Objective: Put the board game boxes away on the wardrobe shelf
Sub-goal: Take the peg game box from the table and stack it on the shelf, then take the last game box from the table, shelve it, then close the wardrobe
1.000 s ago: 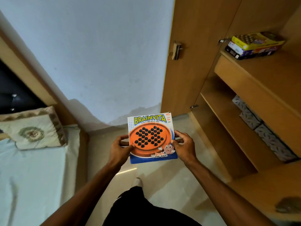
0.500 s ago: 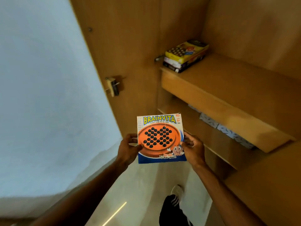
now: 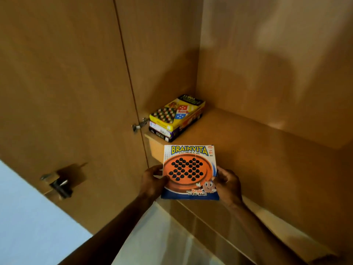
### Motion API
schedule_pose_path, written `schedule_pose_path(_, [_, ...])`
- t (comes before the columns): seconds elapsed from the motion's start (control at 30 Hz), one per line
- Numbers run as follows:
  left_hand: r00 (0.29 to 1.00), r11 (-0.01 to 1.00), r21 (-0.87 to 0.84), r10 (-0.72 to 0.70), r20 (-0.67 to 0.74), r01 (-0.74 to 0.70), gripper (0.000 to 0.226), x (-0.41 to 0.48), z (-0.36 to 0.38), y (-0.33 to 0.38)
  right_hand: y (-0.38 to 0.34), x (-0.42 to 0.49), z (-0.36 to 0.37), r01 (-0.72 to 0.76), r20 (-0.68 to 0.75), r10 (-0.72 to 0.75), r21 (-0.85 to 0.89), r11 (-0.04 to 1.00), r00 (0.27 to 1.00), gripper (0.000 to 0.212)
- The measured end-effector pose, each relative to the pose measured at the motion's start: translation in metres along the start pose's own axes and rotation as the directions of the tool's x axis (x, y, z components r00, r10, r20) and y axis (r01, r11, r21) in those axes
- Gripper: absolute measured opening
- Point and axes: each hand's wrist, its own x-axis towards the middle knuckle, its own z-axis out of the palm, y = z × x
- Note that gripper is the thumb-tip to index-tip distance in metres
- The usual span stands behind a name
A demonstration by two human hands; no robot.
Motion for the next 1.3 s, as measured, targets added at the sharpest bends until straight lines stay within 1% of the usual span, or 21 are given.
schedule_pose_path(0.13, [0.997,0.997,0.022,0.068,-0.024,-0.067,0.043,0.064,0.009,0.029,-0.026,0.062,0.009,0.033,0.000,-0.033,0.011,0.999,0.999,0.036])
schedule_pose_path(0.27, [0.981,0.982,0.038,0.189,-0.047,-0.187,0.030,0.138,0.015,0.061,-0.052,0.134,0.025,0.101,0.012,-0.101,0.006,0.995,0.995,0.033])
schedule_pose_path(0.4, [0.970,0.964,0.113,0.242,0.005,-0.241,0.026,0.215,0.019,0.081,-0.077,0.188,0.043,0.113,0.010,-0.113,0.041,0.993,0.994,0.031])
schedule_pose_path(0.47, [0.966,0.958,0.131,0.247,0.075,-0.255,0.024,0.244,0.021,0.089,-0.085,0.206,0.048,0.110,0.003,-0.111,0.059,0.992,0.994,0.032])
schedule_pose_path(0.53, [0.952,0.961,0.118,0.222,0.211,-0.250,0.037,0.268,0.023,0.102,-0.093,0.224,0.053,0.103,0.015,-0.105,0.106,0.989,0.994,0.038])
schedule_pose_path(0.57, [0.932,0.966,0.096,0.204,0.298,-0.242,0.039,0.275,0.023,0.108,-0.095,0.231,0.055,0.100,0.033,-0.105,0.118,0.988,0.994,0.041])
schedule_pose_path(0.6, [0.903,0.966,0.075,0.201,0.379,-0.247,0.036,0.282,0.022,0.114,-0.095,0.241,0.059,0.101,0.045,-0.106,0.106,0.989,0.993,0.043])
schedule_pose_path(0.63, [0.872,0.958,0.062,0.227,0.434,-0.280,0.036,0.288,0.020,0.119,-0.096,0.245,0.061,0.115,0.050,-0.119,0.072,0.991,0.992,0.044])
schedule_pose_path(0.67, [0.848,0.949,0.033,0.264,0.460,-0.314,0.043,0.299,0.019,0.118,-0.095,0.250,0.063,0.142,0.048,-0.144,0.034,0.989,0.988,0.042])
schedule_pose_path(0.7, [0.841,0.928,0.043,0.314,0.441,-0.370,0.052,0.313,0.018,0.115,-0.095,0.254,0.066,0.181,0.044,-0.180,-0.002,0.984,0.983,0.038])
schedule_pose_path(0.73, [0.851,0.912,0.072,0.344,0.397,-0.403,0.053,0.321,0.015,0.112,-0.095,0.255,0.068,0.231,0.045,-0.229,-0.039,0.972,0.972,0.034])
schedule_pose_path(0.8, [0.813,0.779,0.258,0.496,0.304,-0.572,0.036,0.336,0.010,0.105,-0.094,0.263,0.071,0.329,0.085,-0.321,-0.115,0.937,0.943,0.030])
schedule_pose_path(0.87, [0.789,0.669,0.428,0.568,0.232,-0.608,0.022,0.344,0.007,0.097,-0.096,0.270,0.076,0.391,0.199,-0.353,-0.199,0.899,0.914,0.030])
schedule_pose_path(0.9, [0.798,0.653,0.479,0.567,0.202,-0.586,0.019,0.347,0.006,0.092,-0.098,0.272,0.079,0.411,0.262,-0.349,-0.240,0.879,0.900,0.033])
schedule_pose_path(0.97, [0.815,0.673,0.484,0.553,0.173,-0.560,0.019,0.343,0.009,0.094,-0.105,0.274,0.084,0.432,0.361,-0.316,-0.308,0.847,0.877,0.045])
schedule_pose_path(1.03, [0.825,0.677,0.494,0.538,0.175,-0.546,0.027,0.343,0.014,0.093,-0.112,0.276,0.088,0.456,0.423,-0.299,-0.338,0.823,0.855,0.055])
schedule_pose_path(1.1, [0.849,0.696,0.499,0.491,0.193,-0.516,0.036,0.342,0.017,0.092,-0.117,0.277,0.088,0.460,0.458,-0.279,-0.351,0.816,0.844,0.062])
schedule_pose_path(1.17, [0.881,0.754,0.458,0.436,0.186,-0.470,0.040,0.344,0.020,0.091,-0.120,0.278,0.085,0.446,0.488,-0.246,-0.352,0.823,0.838,0.067])
schedule_pose_path(1.3, [0.922,0.830,0.404,0.365,0.129,-0.385,0.036,0.328,0.023,0.103,-0.117,0.280,0.078,0.431,0.542,-0.204,-0.334,0.838,0.815,0.074])
